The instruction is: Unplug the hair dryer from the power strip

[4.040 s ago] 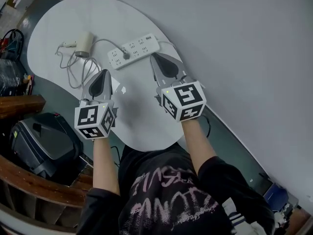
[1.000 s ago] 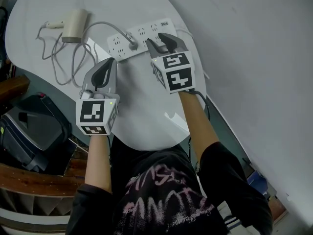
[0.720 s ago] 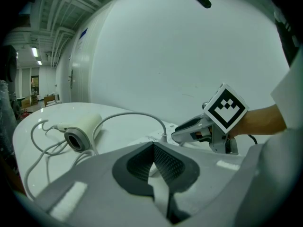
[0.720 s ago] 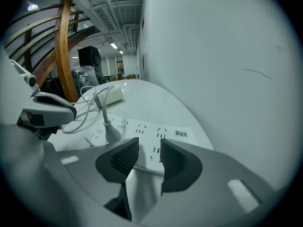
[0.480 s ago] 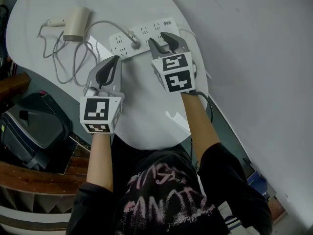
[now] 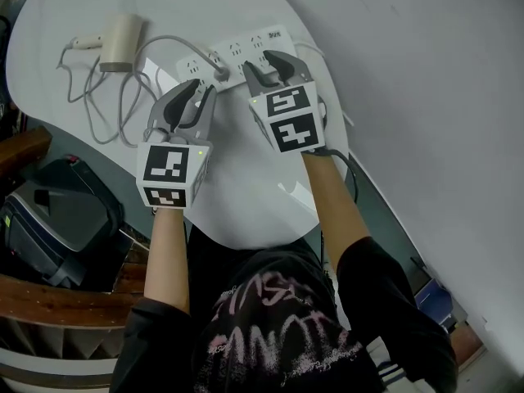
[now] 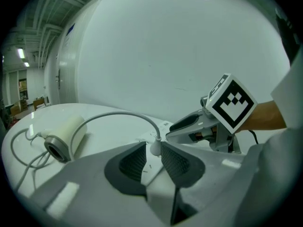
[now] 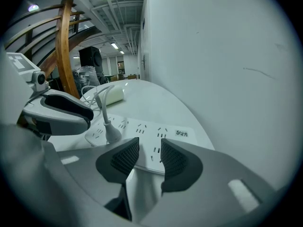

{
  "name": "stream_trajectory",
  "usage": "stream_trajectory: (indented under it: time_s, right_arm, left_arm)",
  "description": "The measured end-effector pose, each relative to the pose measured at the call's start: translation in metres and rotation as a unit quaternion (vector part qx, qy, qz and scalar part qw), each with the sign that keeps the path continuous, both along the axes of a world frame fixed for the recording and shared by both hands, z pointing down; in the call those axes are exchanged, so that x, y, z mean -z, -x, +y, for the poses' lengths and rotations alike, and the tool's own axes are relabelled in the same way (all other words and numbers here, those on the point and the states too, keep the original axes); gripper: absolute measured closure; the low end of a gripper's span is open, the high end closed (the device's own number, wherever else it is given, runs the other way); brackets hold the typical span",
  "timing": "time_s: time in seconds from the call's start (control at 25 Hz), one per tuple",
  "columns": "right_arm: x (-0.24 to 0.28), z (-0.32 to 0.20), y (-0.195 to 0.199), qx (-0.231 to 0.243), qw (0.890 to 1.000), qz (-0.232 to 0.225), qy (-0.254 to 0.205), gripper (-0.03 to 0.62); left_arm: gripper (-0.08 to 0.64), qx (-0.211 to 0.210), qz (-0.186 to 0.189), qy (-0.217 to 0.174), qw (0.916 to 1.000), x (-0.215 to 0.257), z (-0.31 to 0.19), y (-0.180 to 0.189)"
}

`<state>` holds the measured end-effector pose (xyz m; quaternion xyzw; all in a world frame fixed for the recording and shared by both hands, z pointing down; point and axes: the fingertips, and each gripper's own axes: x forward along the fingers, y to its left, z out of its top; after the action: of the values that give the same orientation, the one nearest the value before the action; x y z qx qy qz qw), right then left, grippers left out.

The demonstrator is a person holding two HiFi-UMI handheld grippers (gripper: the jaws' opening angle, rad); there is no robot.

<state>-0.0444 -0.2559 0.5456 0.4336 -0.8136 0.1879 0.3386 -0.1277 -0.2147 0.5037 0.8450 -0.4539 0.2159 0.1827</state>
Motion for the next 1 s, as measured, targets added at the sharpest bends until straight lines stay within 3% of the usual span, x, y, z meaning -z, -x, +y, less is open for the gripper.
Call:
stream_trajectory:
  time_s: [0.36,1.0]
  right_arm:
    - [0.000,-0.001,0.001,0.001,1.000,-0.001,0.003,0.433]
    - [-0.001,0.000,0.000,0.008,1.000,0.005,0.008,0.433]
  left_arm:
    - [0.446,-0.043,-0.024,-0.002,0.9988,-0.012,-0.023,-0.027]
    - [0.480,-0.046,-0.037,0.005,0.9982,-0.018,-0.026,-0.032]
